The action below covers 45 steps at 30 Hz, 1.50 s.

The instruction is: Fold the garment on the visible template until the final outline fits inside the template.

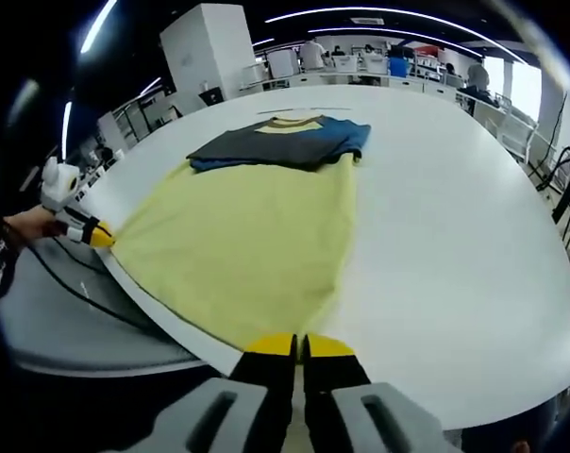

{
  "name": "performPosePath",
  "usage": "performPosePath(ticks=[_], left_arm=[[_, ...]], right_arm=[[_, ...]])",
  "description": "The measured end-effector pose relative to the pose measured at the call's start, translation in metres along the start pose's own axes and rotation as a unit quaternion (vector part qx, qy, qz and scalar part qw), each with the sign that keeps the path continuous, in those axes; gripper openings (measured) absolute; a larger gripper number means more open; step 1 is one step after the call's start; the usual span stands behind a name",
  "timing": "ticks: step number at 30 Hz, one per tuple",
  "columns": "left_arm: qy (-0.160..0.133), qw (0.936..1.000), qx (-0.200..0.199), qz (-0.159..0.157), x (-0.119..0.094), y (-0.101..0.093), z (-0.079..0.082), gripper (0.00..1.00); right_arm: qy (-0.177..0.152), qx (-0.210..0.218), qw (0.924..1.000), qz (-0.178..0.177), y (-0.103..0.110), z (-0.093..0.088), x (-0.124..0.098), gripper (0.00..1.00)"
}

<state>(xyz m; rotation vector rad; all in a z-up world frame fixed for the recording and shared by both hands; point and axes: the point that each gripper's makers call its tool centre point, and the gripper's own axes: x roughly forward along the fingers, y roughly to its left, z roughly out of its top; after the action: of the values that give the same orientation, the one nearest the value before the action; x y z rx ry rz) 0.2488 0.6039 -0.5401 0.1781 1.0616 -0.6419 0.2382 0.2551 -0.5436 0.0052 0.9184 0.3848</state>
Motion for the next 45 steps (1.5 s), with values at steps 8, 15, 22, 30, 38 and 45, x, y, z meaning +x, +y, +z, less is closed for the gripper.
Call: performPosePath(ticks=[8, 15, 22, 30, 38, 45], left_arm=[[0.009, 1.0000, 0.002, 0.002, -0.001, -0.001, -0.006, 0.00], [0.020, 0.9997, 0.017, 0.001, -0.003, -0.004, -0.011, 0.00], [0.024, 0.9997, 0.011, 0.000, -0.004, -0.006, -0.013, 0.00], [0.021, 0.9998, 0.001, -0.004, -0.010, -0.008, -0.014, 0.00], [-0.005, 0.9991, -0.038, -0.016, -0.022, -0.008, -0.005, 0.00], [-0.018, 0.9990, -0.037, -0.019, -0.034, -0.010, 0.003, 0.00]], right_arm=[[0.001, 0.003, 1.0000, 0.002, 0.002, -0.004, -0.002, 0.00], [0.003, 0.006, 1.0000, 0.001, 0.003, -0.006, -0.004, 0.00], [0.005, 0.008, 1.0000, 0.002, 0.006, -0.011, -0.005, 0.00], [0.017, 0.002, 0.9999, 0.000, 0.010, -0.013, -0.008, 0.00], [0.015, -0.002, 0.9999, -0.003, 0.013, 0.002, -0.020, 0.00], [0.006, -0.012, 0.9999, -0.001, 0.014, 0.018, -0.029, 0.00]])
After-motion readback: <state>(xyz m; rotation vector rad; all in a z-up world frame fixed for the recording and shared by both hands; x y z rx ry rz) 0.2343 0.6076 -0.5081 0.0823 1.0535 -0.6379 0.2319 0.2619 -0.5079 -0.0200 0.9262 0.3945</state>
